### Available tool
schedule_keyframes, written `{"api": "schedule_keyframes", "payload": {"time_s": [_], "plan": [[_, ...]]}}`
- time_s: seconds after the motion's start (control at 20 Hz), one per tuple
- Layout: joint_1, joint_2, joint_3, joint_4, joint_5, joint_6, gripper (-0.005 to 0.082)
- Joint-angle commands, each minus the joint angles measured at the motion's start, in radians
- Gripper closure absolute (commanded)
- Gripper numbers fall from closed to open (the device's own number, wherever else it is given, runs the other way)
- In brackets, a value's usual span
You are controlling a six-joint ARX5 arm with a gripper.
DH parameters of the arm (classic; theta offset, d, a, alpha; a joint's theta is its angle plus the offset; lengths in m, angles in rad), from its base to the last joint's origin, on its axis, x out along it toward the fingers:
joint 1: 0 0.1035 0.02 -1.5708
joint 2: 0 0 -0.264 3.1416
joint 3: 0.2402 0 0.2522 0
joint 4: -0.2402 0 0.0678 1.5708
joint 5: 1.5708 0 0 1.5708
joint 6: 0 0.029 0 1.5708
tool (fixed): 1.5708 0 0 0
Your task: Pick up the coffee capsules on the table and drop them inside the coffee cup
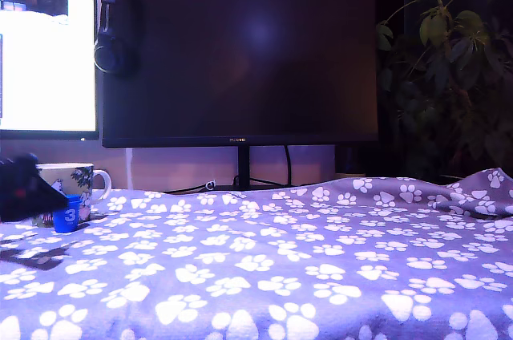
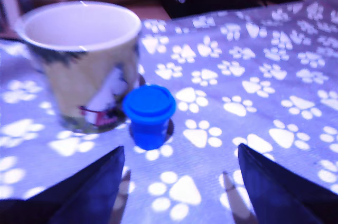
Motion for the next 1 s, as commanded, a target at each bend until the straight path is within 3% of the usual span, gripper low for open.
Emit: {"api": "schedule_keyframes", "payload": {"time_s": [0.0,0.25,0.95], "plan": [[-0.01,0.032,0.027,0.013,0.001,-0.001,0.0146],[-0.017,0.103,0.082,0.013,-0.025,-0.001,0.0146],[-0.019,0.208,0.198,-0.01,-0.029,-0.003,0.0149]]}}
